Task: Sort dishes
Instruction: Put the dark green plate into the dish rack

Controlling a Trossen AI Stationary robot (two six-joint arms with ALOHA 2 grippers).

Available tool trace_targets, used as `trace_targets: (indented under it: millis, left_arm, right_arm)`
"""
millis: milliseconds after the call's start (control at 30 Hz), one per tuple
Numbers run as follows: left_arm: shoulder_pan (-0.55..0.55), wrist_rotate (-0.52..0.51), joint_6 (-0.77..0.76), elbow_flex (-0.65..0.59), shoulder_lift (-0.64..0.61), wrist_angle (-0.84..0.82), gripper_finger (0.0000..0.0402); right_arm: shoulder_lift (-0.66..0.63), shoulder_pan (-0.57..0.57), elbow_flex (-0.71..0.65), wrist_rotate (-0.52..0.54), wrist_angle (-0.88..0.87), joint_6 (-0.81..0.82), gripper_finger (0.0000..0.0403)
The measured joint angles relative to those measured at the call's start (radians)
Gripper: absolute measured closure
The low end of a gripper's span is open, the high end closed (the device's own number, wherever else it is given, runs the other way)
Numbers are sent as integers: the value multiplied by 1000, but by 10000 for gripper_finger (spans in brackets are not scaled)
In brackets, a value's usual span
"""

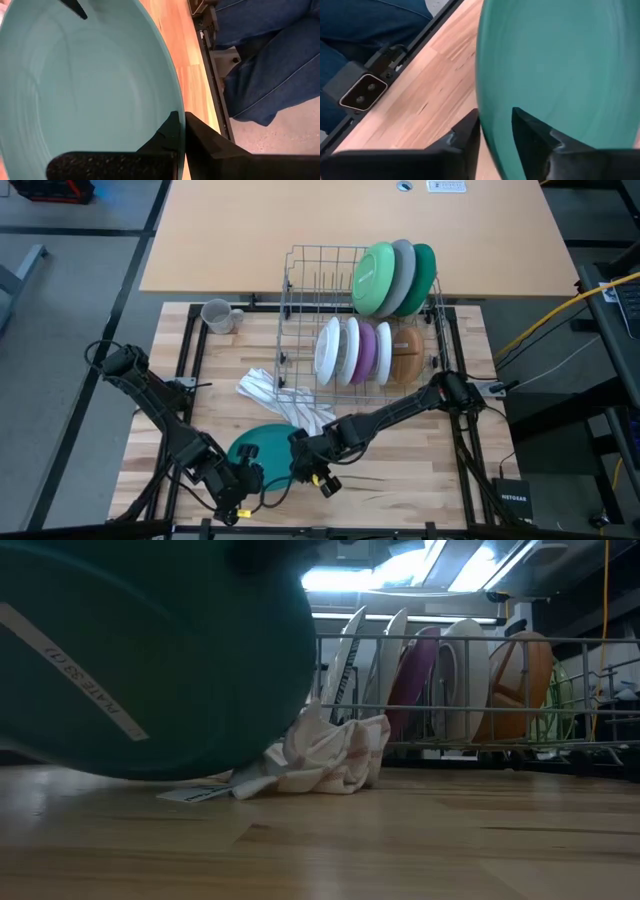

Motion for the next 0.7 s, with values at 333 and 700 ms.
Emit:
trace_targets:
  millis: [333, 700]
  left_arm:
    - [11, 1, -64, 0, 0, -16, 385]
    - [64, 80, -105, 0, -40, 5, 317]
  right_arm:
    - [-1, -3, 0, -14, 6, -19, 387]
    - [-4, -6, 2, -47, 11, 6, 384]
